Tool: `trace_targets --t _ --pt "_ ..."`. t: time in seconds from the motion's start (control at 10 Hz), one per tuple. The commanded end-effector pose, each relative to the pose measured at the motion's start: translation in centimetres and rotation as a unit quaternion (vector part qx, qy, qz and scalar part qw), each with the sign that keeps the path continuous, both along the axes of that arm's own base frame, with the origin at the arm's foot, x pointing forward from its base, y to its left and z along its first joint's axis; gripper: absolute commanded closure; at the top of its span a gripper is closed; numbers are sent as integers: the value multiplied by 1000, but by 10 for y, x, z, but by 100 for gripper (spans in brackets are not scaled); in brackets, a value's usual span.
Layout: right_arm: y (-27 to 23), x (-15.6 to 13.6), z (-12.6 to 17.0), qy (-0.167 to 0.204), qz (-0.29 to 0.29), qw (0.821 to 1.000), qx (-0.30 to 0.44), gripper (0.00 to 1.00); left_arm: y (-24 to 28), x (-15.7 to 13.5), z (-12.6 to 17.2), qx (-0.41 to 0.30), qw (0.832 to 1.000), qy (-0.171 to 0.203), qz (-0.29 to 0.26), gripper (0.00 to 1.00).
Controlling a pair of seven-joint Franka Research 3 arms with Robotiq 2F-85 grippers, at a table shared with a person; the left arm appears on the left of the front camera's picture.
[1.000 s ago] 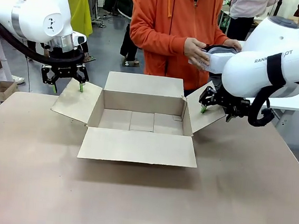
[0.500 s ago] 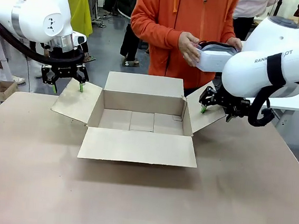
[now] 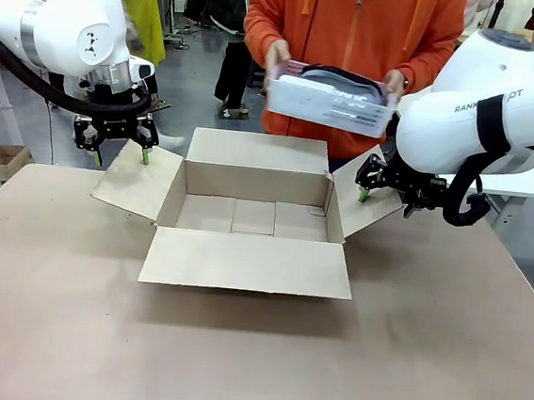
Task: Pack the gift set into the box.
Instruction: Lift both hands away from the flaps of the Package Box.
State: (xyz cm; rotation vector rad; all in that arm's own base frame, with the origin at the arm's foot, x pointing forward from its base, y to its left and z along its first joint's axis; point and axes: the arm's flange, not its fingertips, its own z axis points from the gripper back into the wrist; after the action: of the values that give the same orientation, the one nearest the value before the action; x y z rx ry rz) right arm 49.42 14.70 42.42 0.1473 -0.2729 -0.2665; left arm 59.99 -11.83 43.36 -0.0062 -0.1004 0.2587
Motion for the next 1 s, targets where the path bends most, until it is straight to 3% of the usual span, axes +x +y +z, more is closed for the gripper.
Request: trace_targets --t 0.0,0.9 --pt "4 1 3 1 -13 1000 -11 0 1 0 1 9 1000 0 6 0" --pt "4 1 3 1 -13 1000 -11 0 1 0 1 9 1000 0 6 0"
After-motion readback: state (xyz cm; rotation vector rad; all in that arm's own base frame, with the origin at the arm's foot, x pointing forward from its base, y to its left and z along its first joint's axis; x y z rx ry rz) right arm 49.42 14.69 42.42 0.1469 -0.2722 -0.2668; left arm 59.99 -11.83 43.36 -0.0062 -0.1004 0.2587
